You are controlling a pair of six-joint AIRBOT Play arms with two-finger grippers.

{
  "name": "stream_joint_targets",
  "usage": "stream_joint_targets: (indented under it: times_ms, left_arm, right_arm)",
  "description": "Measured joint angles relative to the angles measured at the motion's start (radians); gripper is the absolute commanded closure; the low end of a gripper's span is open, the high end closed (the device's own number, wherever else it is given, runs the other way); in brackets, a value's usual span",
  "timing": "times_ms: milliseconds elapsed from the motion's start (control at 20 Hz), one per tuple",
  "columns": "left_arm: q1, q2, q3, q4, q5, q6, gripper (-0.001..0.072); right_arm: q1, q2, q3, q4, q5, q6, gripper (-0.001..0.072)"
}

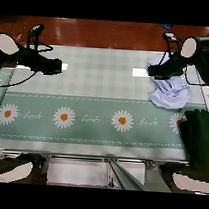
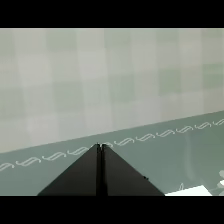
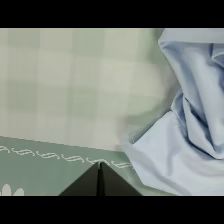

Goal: Fold the shirts.

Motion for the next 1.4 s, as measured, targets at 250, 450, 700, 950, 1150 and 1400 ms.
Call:
stream_joint_targets:
  times_ms: [250, 450, 700, 950, 1150, 1400]
  left_arm:
    - [0.001, -0.013, 0.0, 0.0, 0.153, 0.0, 0.0198]
    - [0.003, -0.041, 0.0, -0.002, 0.299, -0.007, 0.0201]
    - [0.003, -0.098, 0.0, -0.003, 0.359, -0.01, 0.0201]
    - [0.0, -0.134, 0.0, -0.003, 0.376, 0.002, 0.02]
    - [0.013, -0.123, 0.029, -0.003, 0.328, 0.01, 0.02]
    - [0.066, -0.014, 0.069, -0.003, 0.161, 0.071, 0.02]
  right_arm:
    - [0.0, -0.001, 0.0, -0.146, -0.146, 0.04, 0.0297]
    - [-0.069, -0.024, 0.0, -0.413, -0.259, 0.203, 0.0299]
    - [-0.262, -0.142, 0.0, -0.322, -0.344, 0.296, 0.0302]
    - [-0.344, -0.293, 0.0, -0.076, -0.415, 0.208, 0.0308]
    - [-0.341, -0.359, 0.001, 0.066, -0.441, 0.121, 0.0694]
    - [-0.33, -0.291, 0.025, 0.259, -0.438, -0.095, 0.0693]
